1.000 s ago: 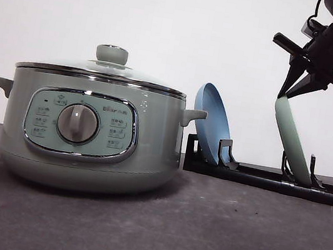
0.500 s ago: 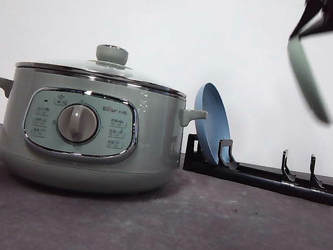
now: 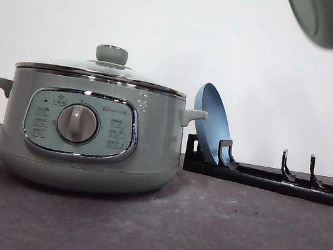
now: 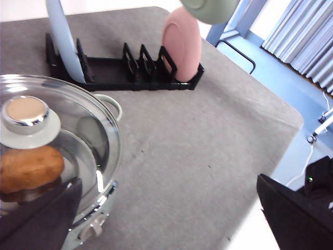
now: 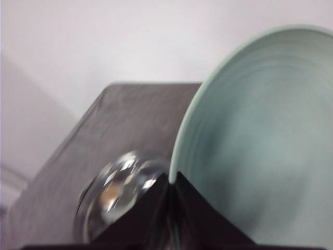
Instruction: Transfer potato from steamer to green plate
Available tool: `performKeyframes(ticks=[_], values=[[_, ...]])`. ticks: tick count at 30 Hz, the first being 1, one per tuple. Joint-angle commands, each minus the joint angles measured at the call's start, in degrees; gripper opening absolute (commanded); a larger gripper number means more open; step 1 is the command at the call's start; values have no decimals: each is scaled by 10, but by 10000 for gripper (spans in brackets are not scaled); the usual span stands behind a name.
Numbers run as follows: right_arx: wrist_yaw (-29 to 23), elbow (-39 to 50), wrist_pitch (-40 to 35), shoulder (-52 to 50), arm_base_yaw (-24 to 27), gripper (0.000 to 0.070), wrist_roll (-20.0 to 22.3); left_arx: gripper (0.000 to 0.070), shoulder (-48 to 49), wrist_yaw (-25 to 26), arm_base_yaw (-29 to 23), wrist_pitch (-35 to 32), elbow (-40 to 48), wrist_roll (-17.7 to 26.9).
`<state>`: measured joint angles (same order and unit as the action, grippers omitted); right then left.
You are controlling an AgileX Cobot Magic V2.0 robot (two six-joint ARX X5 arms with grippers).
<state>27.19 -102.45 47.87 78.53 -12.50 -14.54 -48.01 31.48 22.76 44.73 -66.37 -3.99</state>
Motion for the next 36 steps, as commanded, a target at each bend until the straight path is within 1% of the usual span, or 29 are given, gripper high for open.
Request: performKeyframes(ticks=[1, 3, 5, 13, 16, 18, 20, 23, 28, 32, 36], values=[[-20, -15, 34, -14, -27, 3, 68, 700, -3, 3, 8, -2, -14, 3], [-51, -14, 75, -40, -61, 3, 86, 700, -3, 3, 13, 1, -14, 4], [-70, -14, 106, -62, -94, 3, 92, 700, -3, 3, 14, 5, -14, 6], [-126, -14, 185, -148, -213, 3, 120, 700, -3, 3, 14, 12, -14, 14], [-168, -11, 232, -173, -257, 3, 137, 700, -3, 3, 14, 11, -14, 23], [-196, 2, 252, -190, -285, 3, 138, 700, -3, 3, 14, 10, -14, 23], [-212, 26, 260, -207, -310, 3, 131, 700, -3, 3, 14, 7, -14, 23], [-233, 74, 257, -235, -338, 3, 120, 700, -3, 3, 14, 6, -14, 23], [-268, 197, 230, -273, -373, 3, 89, 700, -3, 3, 14, 5, -14, 23], [-282, 303, 180, -288, -404, 3, 60, 700, -3, 3, 14, 5, -14, 31], [-300, 394, 112, -278, -447, 3, 24, 700, -3, 3, 14, 5, -14, 36]])
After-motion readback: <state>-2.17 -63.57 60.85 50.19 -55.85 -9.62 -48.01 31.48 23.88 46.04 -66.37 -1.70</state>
